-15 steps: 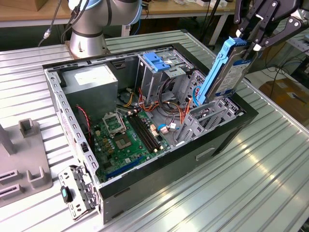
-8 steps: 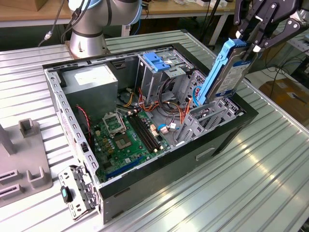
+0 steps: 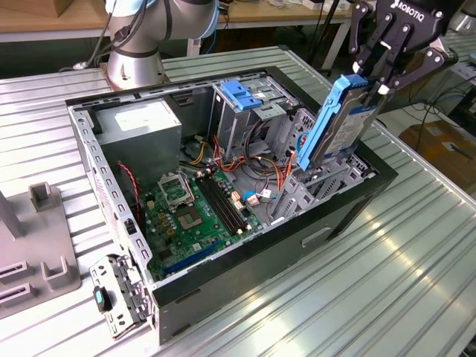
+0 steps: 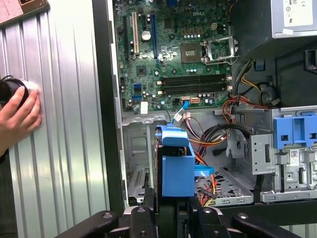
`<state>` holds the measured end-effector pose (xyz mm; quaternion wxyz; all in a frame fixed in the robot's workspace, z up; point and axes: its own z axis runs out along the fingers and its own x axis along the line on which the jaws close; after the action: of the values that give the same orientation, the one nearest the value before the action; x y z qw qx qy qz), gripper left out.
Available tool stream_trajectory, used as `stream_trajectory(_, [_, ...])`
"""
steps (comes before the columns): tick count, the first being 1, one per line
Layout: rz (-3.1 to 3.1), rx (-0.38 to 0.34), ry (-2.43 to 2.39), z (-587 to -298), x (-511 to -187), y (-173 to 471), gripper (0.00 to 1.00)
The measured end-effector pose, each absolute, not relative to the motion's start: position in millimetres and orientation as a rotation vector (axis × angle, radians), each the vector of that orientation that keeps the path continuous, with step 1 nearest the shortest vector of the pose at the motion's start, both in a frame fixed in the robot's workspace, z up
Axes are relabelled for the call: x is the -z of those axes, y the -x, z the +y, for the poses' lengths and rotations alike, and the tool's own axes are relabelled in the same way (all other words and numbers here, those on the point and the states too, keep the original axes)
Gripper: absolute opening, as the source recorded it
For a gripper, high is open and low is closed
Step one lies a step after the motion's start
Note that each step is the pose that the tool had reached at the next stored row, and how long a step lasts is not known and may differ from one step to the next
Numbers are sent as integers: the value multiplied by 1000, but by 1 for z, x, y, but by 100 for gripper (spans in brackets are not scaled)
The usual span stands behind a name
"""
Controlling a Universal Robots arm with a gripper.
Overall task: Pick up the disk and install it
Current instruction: 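Insert the disk into the insertion slot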
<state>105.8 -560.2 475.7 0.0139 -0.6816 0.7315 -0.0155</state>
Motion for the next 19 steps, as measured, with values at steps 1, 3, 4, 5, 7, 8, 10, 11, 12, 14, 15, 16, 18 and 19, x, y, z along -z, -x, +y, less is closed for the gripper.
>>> stream_trajectory(1, [2277, 48, 2124, -560, -474, -106, 35])
stream_trajectory(3, [2274, 49, 2126, -560, -468, -105, 35])
stream_trajectory(4, [2273, 49, 2126, -560, -467, -105, 35])
stream_trajectory(5, [2273, 49, 2127, -560, -467, -105, 35])
stream_trajectory(7, [2273, 49, 2127, -560, -467, -105, 35])
stream_trajectory(8, [2273, 49, 2127, -560, -467, -105, 35])
stream_trajectory(10, [2270, 49, 2131, -560, -467, -105, 35])
stream_trajectory(11, [2264, 50, 2137, -560, -466, -105, 35])
stream_trajectory(12, [2258, 52, 2145, -560, -465, -105, 35])
stream_trajectory(14, [2248, 58, 2161, -560, -465, -105, 35])
stream_trajectory(15, [2248, 58, 2161, -560, -465, -105, 35])
stream_trajectory(16, [2248, 58, 2162, -560, -464, -105, 35])
stream_trajectory(18, [2246, 58, 2163, -560, -462, -105, 35])
stream_trajectory(19, [2246, 58, 2164, -560, -461, -105, 35])
